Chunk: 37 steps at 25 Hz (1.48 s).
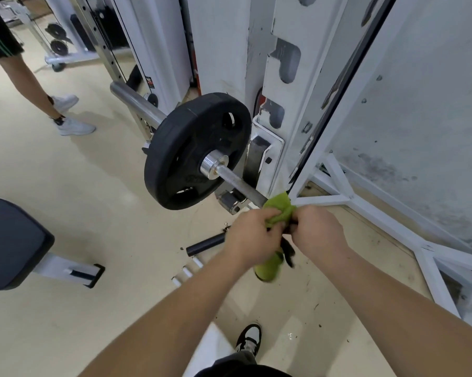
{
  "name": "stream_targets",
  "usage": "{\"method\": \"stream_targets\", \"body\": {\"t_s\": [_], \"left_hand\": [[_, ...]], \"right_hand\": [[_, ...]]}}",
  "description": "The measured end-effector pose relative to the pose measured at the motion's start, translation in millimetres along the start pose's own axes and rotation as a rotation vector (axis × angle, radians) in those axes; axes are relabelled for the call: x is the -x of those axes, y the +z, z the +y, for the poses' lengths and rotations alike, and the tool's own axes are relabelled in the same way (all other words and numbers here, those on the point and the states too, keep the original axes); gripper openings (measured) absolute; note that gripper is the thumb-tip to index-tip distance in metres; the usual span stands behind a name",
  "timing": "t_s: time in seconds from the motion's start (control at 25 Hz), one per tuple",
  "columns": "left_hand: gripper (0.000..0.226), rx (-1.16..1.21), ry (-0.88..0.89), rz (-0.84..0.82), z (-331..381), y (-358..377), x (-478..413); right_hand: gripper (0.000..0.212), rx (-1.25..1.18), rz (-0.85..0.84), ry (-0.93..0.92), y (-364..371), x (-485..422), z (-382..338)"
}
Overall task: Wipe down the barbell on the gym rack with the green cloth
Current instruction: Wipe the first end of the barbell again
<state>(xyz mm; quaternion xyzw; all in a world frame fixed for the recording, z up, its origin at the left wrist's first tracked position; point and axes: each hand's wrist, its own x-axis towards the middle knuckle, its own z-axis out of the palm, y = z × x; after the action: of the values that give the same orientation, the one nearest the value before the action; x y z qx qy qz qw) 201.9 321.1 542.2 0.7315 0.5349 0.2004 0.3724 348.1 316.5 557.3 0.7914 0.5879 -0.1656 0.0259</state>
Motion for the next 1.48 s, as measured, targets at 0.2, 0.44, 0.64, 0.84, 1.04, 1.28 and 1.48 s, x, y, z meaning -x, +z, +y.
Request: {"method": "stream_targets", "body": {"t_s": [0.2,0.44,0.64,0.84,1.04,1.28,1.48], "left_hand": [[0.029,-0.189,-0.201,0.483,-27,-73,-45],[0.029,-0.564,-0.3,0.099,-1,-55,-84],[0.007,-0.491,-0.233,-0.134,39,-34,-48],[0.02,-0.594,-0.169,0.158,11,-74,-51],[0.026,-0.618,-0.369,-0.106,-2,-89,-78],[0.009,-0.666,-0.11,-0.355,31,-22,-37],[0.025,0.198,-0.404,0.141,-27,-4,9]], "right_hand": [[0.013,0.014,-0.023,-0.004,-4,-6,-6],[0.012,0.045,-0.033,-0.03,-5,-7,-9],[0.009,0.085,-0.013,-0.039,-7,-5,-10],[0.012,0.078,-0.012,-0.027,-6,-3,-9],[0.01,0.058,0.007,-0.047,-3,-6,-8],[0.009,0.018,-0.008,0.014,-5,-6,-7],[0.015,-0.159,0.001,-0.004,-10,17,18]]}}
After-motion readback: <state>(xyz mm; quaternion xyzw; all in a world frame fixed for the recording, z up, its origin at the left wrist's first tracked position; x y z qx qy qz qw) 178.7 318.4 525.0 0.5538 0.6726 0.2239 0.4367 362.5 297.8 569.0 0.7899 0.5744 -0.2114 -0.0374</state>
